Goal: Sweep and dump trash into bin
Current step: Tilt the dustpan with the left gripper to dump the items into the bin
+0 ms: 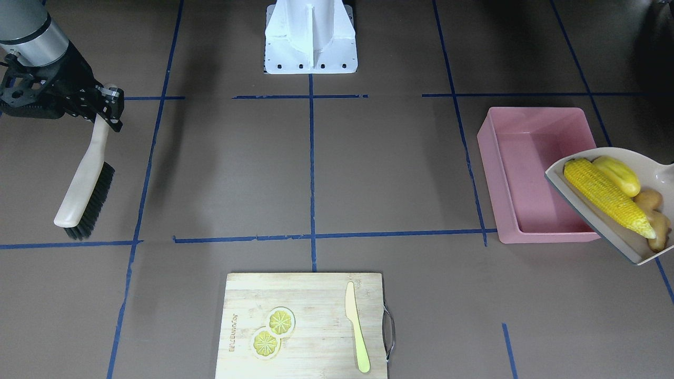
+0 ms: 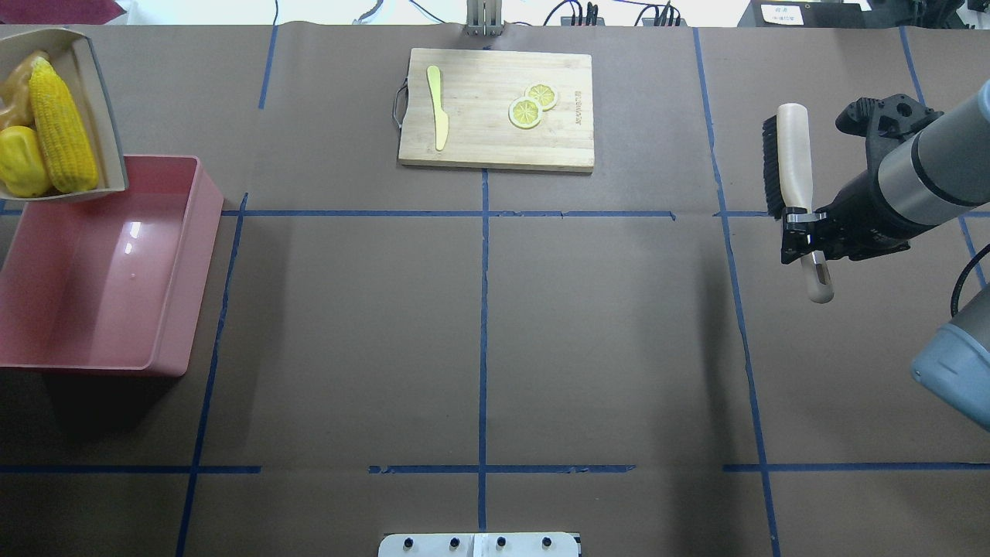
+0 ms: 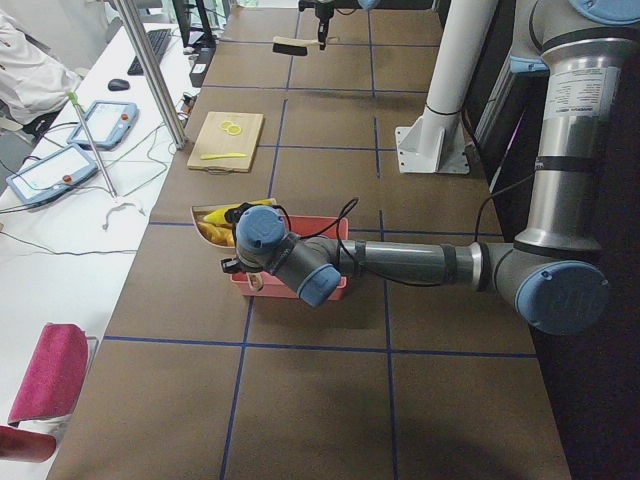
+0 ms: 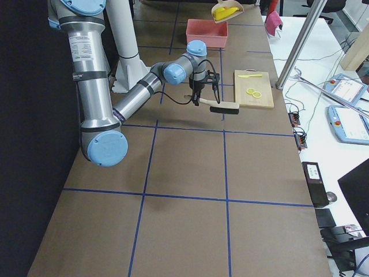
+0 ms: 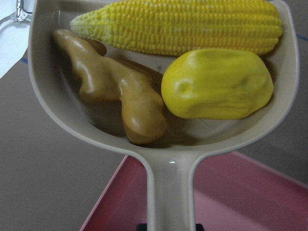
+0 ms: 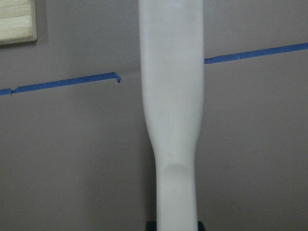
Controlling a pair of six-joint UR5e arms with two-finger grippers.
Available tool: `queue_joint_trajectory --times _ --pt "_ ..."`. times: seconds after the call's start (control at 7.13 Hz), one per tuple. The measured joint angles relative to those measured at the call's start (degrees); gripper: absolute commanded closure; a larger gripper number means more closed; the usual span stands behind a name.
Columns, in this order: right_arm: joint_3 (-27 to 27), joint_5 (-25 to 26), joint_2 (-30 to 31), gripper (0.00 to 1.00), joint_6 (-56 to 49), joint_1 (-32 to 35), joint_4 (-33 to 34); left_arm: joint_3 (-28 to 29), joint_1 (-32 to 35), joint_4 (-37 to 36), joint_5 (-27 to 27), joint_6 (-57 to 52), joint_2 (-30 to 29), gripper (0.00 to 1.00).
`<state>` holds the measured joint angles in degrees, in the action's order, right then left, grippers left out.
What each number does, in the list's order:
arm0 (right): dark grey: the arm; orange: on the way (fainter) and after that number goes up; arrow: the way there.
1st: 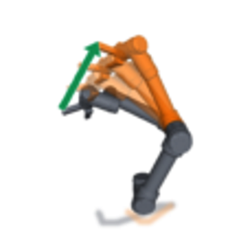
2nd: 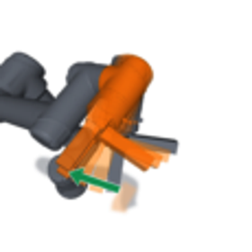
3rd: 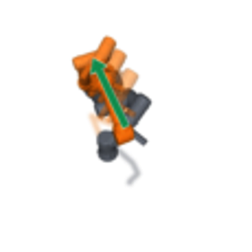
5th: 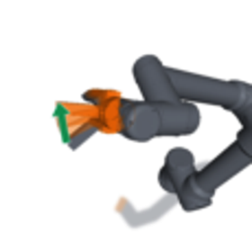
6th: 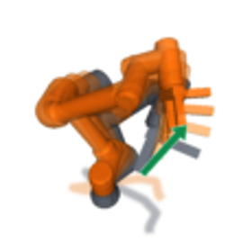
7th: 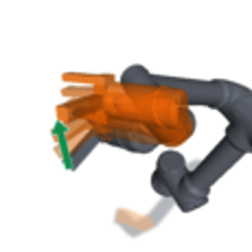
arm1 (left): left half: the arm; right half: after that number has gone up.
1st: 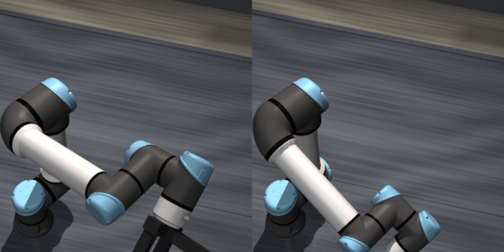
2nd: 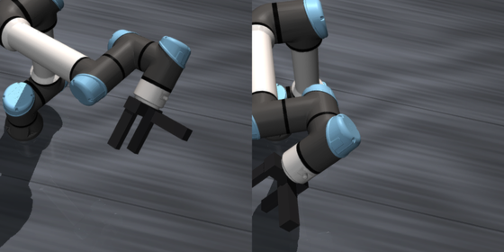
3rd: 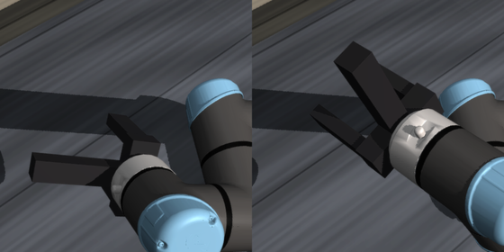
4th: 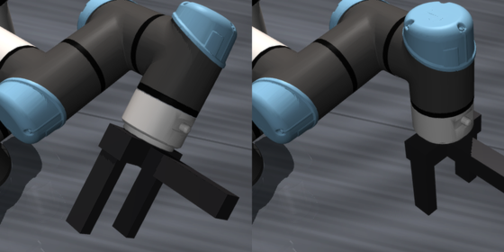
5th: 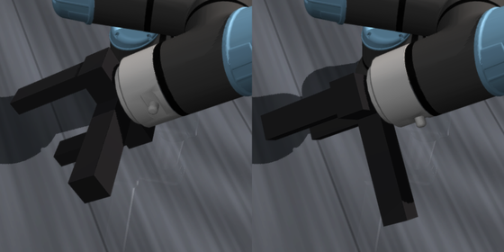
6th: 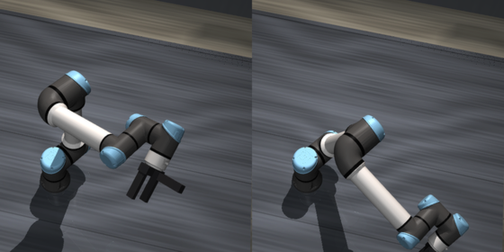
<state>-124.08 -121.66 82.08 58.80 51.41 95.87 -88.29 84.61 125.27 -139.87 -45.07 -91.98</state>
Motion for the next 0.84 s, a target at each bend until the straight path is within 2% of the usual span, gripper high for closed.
queue_joint_trajectory --times 0.14,0.42,0.84 --pt "0.0 0.1 0.0 1.00 0.0 0.0 0.0 -0.3 -0.8 -1.8 5.2 -6.5 -0.1 0.97" --pt "0.3 0.1 0.0 1.00 0.0 -0.2 -0.1 -3.4 -0.9 -9.5 11.9 -20.1 -1.0 0.97" --pt "1.1 0.0 0.0 1.00 -0.1 -0.3 -0.2 -14.5 -1.0 -22.9 25.5 -37.1 -3.5 0.98"
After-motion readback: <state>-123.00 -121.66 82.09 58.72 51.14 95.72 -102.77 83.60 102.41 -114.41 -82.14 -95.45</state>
